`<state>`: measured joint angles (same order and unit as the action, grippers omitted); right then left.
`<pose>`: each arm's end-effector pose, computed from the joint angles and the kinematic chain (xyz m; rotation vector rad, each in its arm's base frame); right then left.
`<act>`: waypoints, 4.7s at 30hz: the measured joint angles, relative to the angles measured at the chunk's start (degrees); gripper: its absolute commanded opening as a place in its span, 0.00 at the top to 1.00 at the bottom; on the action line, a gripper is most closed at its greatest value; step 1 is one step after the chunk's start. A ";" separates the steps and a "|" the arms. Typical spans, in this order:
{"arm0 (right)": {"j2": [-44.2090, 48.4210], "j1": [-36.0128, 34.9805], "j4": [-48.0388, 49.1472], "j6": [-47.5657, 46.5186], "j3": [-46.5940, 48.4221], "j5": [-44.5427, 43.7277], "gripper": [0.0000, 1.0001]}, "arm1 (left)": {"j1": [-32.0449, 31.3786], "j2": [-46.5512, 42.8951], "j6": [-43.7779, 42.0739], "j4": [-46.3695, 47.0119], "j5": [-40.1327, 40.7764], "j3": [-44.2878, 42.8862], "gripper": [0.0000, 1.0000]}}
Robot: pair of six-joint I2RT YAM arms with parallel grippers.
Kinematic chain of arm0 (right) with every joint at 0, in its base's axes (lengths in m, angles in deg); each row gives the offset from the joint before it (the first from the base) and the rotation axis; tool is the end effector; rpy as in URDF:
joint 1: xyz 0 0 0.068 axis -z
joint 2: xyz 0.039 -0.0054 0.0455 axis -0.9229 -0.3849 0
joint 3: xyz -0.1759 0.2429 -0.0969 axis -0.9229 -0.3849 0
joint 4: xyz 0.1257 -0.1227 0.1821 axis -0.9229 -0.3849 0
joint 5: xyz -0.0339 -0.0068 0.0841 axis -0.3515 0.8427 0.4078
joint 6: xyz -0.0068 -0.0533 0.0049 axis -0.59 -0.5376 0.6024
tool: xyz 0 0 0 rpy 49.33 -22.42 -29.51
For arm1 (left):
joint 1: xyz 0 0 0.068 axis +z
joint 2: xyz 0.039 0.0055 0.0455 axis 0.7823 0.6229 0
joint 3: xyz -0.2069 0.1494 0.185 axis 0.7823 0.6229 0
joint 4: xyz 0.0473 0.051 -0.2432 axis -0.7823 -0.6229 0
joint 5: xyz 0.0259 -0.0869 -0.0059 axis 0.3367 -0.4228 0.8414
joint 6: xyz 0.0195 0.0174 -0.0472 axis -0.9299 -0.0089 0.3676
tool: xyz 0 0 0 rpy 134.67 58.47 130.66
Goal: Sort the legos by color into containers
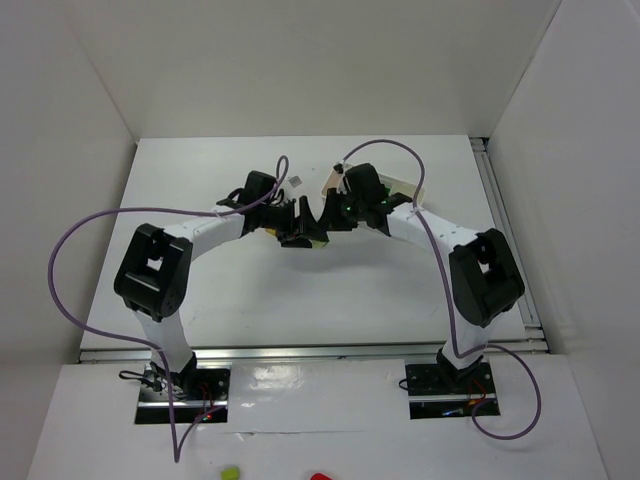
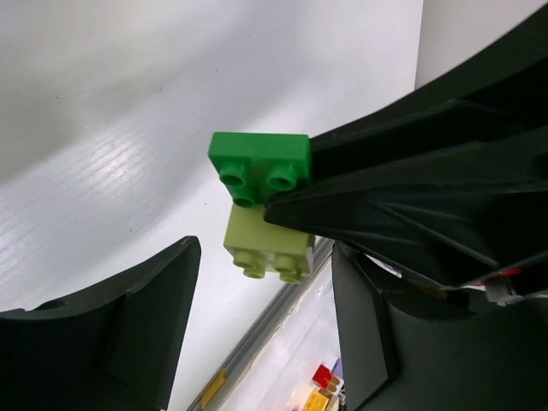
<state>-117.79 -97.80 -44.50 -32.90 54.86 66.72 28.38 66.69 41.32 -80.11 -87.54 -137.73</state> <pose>0.3280 0.2054 0.2843 -0.2567 2.3961 0.8500 0.3539 -0.1760 0.2562 -0.0255 2.4945 -1.3598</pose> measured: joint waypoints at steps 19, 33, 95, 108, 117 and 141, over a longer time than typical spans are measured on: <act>0.68 0.50 0.59 -0.35 -0.04 1.36 0.95 | -0.42 1.16 -1.40 -0.02 -0.52 -1.53 1.00; 3.78 9.05 -0.79 -0.24 0.96 -10.34 0.99 | -0.85 0.24 -4.20 -1.51 -0.50 -0.79 1.00; 36.68 28.50 -16.26 -2.45 -3.78 -35.56 0.30 | -13.77 49.13 13.33 4.31 5.09 -72.04 0.00; 36.70 28.87 -15.96 -2.62 -5.11 -33.64 0.30 | -12.24 25.35 1.73 -4.48 11.61 -47.34 0.00; 36.98 28.96 -15.39 -0.68 -9.88 -30.99 0.30 | -0.50 -2.86 -15.72 -14.19 34.47 -22.12 0.01; 35.56 28.98 -13.46 -0.44 -9.90 -28.35 0.30 | 1.55 15.34 -26.16 -21.09 46.60 -18.95 0.34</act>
<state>-82.23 -68.81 -57.97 -33.34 44.96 38.37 29.93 82.03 15.16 -101.20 -40.94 -156.68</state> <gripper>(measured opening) 0.696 0.726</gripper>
